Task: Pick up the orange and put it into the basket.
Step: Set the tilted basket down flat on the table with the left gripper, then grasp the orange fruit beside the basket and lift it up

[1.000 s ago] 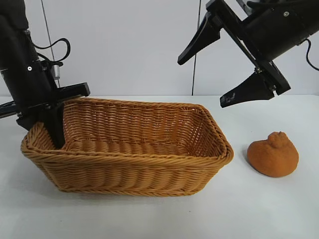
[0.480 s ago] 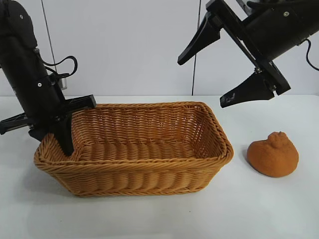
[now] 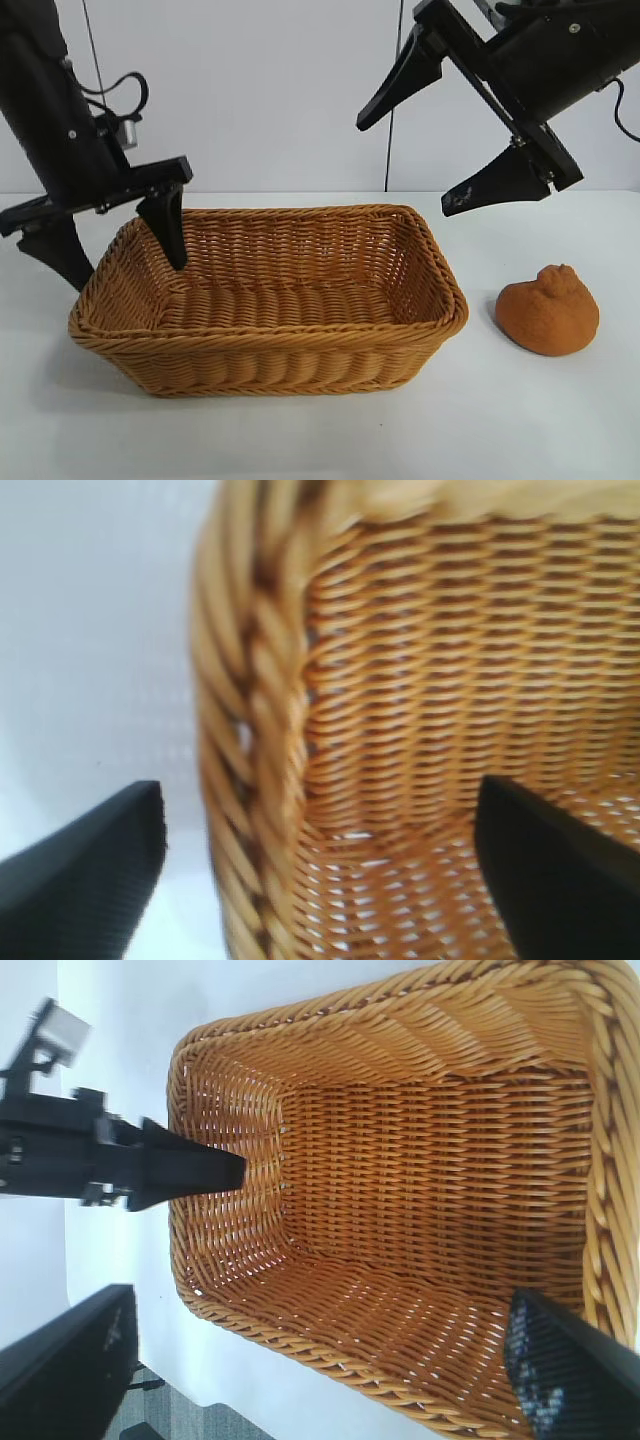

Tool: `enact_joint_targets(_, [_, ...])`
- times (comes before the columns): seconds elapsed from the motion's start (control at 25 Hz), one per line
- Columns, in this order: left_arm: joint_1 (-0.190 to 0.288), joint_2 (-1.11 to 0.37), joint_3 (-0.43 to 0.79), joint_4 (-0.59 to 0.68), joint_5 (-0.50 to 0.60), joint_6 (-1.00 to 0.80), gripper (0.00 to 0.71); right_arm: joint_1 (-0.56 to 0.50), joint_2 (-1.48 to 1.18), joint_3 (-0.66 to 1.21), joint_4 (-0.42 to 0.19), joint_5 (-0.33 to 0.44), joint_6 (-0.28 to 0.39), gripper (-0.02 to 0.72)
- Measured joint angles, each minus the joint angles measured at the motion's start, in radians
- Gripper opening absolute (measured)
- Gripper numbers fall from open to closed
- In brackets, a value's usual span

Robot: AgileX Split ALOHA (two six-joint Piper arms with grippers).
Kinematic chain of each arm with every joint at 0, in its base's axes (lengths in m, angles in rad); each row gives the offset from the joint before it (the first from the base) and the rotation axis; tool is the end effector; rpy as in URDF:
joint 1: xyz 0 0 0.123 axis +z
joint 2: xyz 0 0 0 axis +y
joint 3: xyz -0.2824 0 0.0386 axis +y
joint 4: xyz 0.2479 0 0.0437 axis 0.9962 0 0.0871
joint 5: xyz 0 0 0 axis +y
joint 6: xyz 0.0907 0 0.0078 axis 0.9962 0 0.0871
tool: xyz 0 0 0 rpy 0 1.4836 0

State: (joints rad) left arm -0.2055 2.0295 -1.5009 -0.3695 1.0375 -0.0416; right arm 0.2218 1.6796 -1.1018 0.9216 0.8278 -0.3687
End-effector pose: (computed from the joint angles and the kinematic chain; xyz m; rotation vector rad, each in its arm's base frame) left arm 0.3919 -0.1106 0.1860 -0.0166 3.0487 -0.5154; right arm 0.3157 0.1260 0.2360 -0.0361 2.6738 1.0218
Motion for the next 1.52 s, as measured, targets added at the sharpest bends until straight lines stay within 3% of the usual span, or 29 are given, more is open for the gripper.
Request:
enact_joint_targets(0.2, [0.0, -0.071, -0.059, 0.095, 0.051, 0.002, 0.617, 0.0, 0.0, 0.0, -0.003, 0.002, 0.0, 0.683])
enact_joint_targets(0.32, [0.015, -0.101, -0.105, 0.224, 0.121, -0.002, 0.618, 0.0, 0.0, 0.0, -0.003, 0.002, 0.0, 0.683])
enact_joint_targets(0.72, [0.203, -0.101, -0.111, 0.299, 0.175, -0.005, 0.618, 0.0, 0.0, 0.0, -0.004, 0.002, 0.0, 0.683])
enact_joint_targets(1.0, [0.204, -0.159, -0.102, 0.295, 0.174, 0.002, 0.618, 0.0, 0.0, 0.0, -0.005, 0.003, 0.0, 0.683])
enact_joint_targets(1.52, [0.202, -0.762, 0.42, 0.295, 0.178, 0.03, 0.618, 0.0, 0.0, 0.0, -0.019, 0.009, 0.0, 0.683])
